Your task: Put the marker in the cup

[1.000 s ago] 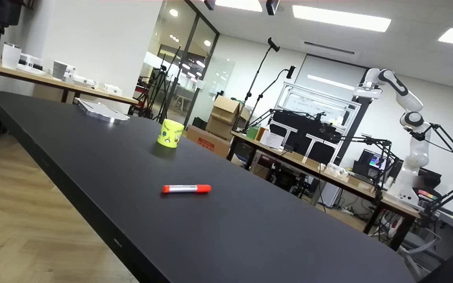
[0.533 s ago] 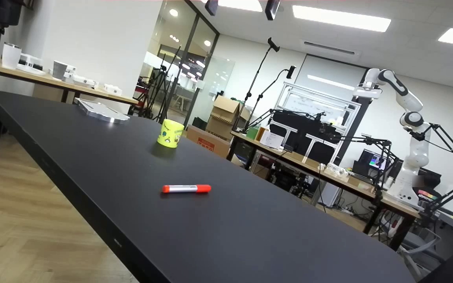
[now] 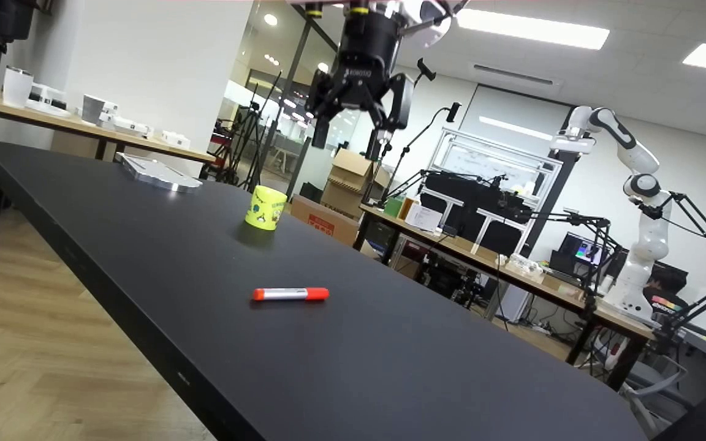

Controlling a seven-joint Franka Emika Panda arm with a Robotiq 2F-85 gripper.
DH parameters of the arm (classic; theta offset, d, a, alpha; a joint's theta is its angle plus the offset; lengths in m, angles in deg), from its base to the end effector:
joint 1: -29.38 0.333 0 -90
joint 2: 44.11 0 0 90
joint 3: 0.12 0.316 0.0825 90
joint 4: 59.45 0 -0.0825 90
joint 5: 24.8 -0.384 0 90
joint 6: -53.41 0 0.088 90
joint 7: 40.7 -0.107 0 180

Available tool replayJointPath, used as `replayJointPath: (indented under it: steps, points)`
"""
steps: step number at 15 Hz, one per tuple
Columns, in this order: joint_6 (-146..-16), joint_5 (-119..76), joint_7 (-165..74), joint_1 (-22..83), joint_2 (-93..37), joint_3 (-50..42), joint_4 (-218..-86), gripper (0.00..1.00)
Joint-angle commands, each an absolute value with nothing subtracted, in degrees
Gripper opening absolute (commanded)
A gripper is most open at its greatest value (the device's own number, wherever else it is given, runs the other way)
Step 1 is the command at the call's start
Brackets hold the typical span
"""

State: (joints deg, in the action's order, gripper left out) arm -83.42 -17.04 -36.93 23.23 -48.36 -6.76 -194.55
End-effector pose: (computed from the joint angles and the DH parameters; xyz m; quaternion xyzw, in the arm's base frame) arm 0.4893 -0.1125 0.3680 0.9972 -0.0317 0.0450 0.0515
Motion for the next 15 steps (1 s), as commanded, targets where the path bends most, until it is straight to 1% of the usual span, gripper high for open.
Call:
replayJointPath:
  steps: [1,5,10,15]
  points:
    - [-85.3,-18.2,-41.3,24.1,-35.9,-5.5,-186.0,1.0]
    - [-90.3,-21.8,-40.2,23.6,-26.9,-5.6,-182.9,1.0]
    - [-94.7,-25.4,-35.9,21.2,-19.1,-4.8,-181.4,1.0]
    - [-93.3,-30.1,-33.5,18.5,-13.6,-3.1,-178.3,1.0]
